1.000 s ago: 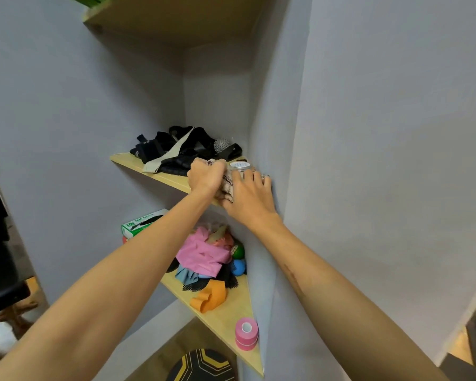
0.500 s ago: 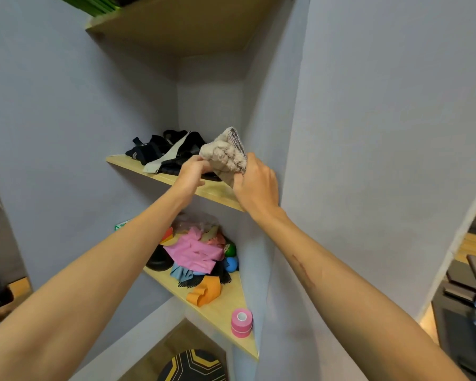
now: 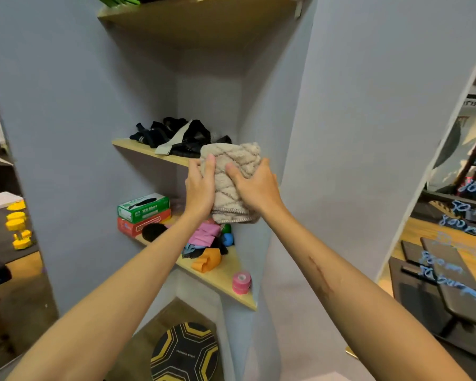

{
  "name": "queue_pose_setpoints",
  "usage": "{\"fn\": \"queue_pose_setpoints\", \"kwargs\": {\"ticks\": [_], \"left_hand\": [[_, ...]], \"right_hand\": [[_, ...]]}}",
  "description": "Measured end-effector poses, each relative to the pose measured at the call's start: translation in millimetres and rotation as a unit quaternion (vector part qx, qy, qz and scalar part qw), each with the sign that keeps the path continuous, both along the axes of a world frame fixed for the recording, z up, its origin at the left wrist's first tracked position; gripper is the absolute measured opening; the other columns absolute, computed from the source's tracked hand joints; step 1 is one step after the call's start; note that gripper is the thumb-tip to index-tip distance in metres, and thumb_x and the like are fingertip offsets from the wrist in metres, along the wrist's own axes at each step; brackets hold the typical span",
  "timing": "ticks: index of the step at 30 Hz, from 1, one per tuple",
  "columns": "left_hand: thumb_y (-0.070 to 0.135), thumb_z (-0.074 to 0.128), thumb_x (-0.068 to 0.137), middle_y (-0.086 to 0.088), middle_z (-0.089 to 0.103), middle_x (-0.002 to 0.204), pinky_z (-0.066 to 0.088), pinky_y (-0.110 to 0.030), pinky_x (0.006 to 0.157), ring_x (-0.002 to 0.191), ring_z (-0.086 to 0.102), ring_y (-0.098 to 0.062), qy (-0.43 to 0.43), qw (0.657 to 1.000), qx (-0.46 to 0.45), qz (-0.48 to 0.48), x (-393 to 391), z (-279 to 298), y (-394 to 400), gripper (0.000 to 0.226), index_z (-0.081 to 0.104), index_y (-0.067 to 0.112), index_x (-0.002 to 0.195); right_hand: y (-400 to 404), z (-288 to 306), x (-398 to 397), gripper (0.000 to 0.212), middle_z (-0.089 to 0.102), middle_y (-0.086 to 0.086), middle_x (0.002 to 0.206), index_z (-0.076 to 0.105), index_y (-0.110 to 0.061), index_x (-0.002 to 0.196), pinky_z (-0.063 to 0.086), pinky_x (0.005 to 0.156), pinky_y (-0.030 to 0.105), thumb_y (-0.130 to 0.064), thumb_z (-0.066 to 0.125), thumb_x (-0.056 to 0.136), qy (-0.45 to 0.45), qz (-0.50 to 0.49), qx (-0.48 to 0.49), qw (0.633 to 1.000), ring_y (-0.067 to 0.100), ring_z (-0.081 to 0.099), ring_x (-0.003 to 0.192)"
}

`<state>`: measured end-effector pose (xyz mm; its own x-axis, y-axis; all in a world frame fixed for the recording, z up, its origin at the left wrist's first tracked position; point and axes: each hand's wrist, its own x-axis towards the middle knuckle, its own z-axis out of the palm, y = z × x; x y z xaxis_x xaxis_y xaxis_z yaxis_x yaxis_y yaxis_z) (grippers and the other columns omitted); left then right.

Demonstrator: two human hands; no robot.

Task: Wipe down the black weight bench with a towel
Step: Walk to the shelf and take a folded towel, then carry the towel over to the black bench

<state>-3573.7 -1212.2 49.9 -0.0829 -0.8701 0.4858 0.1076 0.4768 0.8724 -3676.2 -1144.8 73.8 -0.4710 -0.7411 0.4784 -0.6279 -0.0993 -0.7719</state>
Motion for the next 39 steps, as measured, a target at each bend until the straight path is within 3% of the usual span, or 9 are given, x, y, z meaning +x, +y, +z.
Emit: {"fn": "queue_pose_setpoints", "kwargs": {"ticks": [2, 6, 9, 20, 24, 27, 30, 33, 39], "left_hand": [[0.044, 0.037, 0.102, 0.008, 0.056, 0.086, 0.031, -0.024, 0.069, 0.081, 0.051, 0.001, -0.043, 0.998, -0.034, 0.019, 13.4, -7.1, 10.6, 0.036, 0.050, 0.010, 0.101], [0.047, 0.036, 0.101, -0.002, 0.058, 0.099, 0.035, -0.033, 0.080, 0.101, 0.050, -0.021, -0.084, 0.994, -0.055, 0.044, 36.1, -15.4, 20.8, 0.037, 0.050, 0.013, 0.102], [0.049, 0.037, 0.100, -0.005, 0.059, 0.095, 0.038, -0.036, 0.079, 0.100, 0.054, -0.027, -0.086, 0.993, -0.062, 0.051, 52.7, -16.8, 24.6, 0.038, 0.049, 0.013, 0.098], [0.052, 0.040, 0.098, 0.007, 0.055, 0.078, 0.042, -0.039, 0.078, 0.089, 0.056, -0.024, -0.084, 0.982, -0.014, 0.170, 144.7, -47.6, 42.3, 0.036, 0.044, 0.019, 0.083], [0.043, 0.042, 0.101, 0.009, 0.055, 0.081, 0.035, -0.014, 0.063, 0.075, 0.053, 0.000, -0.091, 0.972, -0.003, 0.219, 182.2, -63.7, 58.5, 0.036, 0.051, 0.009, 0.093], [0.044, 0.040, 0.101, 0.010, 0.057, 0.088, 0.034, -0.021, 0.070, 0.080, 0.052, -0.001, -0.103, 0.956, 0.010, 0.275, 215.4, -75.2, 70.5, 0.037, 0.053, 0.010, 0.102], [0.046, 0.039, 0.101, 0.008, 0.058, 0.094, 0.036, -0.025, 0.077, 0.091, 0.053, -0.010, -0.109, 0.935, 0.022, 0.336, 247.2, -86.1, 86.9, 0.039, 0.053, 0.010, 0.110], [0.044, 0.040, 0.101, 0.006, 0.057, 0.085, 0.033, -0.021, 0.067, 0.083, 0.052, -0.014, -0.118, 0.904, 0.043, 0.408, 276.4, -97.0, 110.9, 0.037, 0.051, 0.009, 0.096], [0.040, 0.041, 0.102, 0.008, 0.050, 0.072, 0.032, -0.030, 0.067, 0.075, 0.050, -0.017, -0.134, 0.843, 0.065, 0.517, 321.1, -119.4, 173.9, 0.034, 0.045, 0.011, 0.085]], "right_hand": [[5.9, -9.3, 13.4, 0.067, 0.059, 0.009, 0.128, 0.040, -0.010, 0.130, 0.041, 0.088, 0.031, -0.055, 0.066, 0.087, 0.006, -0.012, 0.000, 1.000, 0.028, 0.055, 0.120], [15.6, -24.7, 35.0, 0.064, 0.060, 0.005, 0.131, 0.039, -0.014, 0.133, 0.042, 0.097, 0.036, -0.055, 0.062, 0.090, 0.012, -0.004, -0.033, 0.999, 0.027, 0.053, 0.124], [23.6, -26.6, 48.8, 0.054, 0.062, -0.001, 0.124, 0.042, -0.017, 0.129, 0.039, 0.092, 0.028, -0.052, 0.062, 0.091, 0.001, 0.016, -0.048, 0.999, 0.023, 0.053, 0.122], [15.6, -55.7, 123.6, 0.045, 0.064, -0.006, 0.112, 0.048, -0.021, 0.119, 0.042, 0.088, 0.029, -0.053, 0.062, 0.091, -0.016, 0.133, -0.013, 0.991, 0.021, 0.057, 0.116], [12.7, -73.4, 159.6, 0.041, 0.062, -0.006, 0.107, 0.050, -0.018, 0.115, 0.040, 0.086, 0.027, -0.053, 0.053, 0.096, -0.032, 0.199, -0.005, 0.979, 0.021, 0.059, 0.111], [14.4, -83.9, 190.5, 0.045, 0.058, -0.005, 0.100, 0.051, -0.012, 0.111, 0.033, 0.079, 0.027, -0.052, 0.032, 0.103, -0.055, 0.264, 0.003, 0.963, 0.017, 0.055, 0.100], [16.3, -91.7, 220.2, 0.047, 0.051, -0.009, 0.100, 0.052, -0.008, 0.123, 0.030, 0.080, 0.017, -0.043, 0.025, 0.107, -0.067, 0.326, 0.002, 0.943, -0.005, 0.045, 0.087], [17.3, -104.5, 248.2, 0.044, 0.052, -0.018, 0.091, 0.053, -0.009, 0.115, 0.031, 0.075, 0.017, -0.042, 0.026, 0.107, -0.065, 0.386, 0.020, 0.920, -0.020, 0.049, 0.079], [35.7, -131.3, 305.9, 0.048, 0.061, -0.008, 0.090, 0.057, -0.013, 0.103, 0.043, 0.078, 0.026, -0.051, 0.028, 0.104, -0.070, 0.475, 0.040, 0.876, 0.003, 0.057, 0.086]]}}
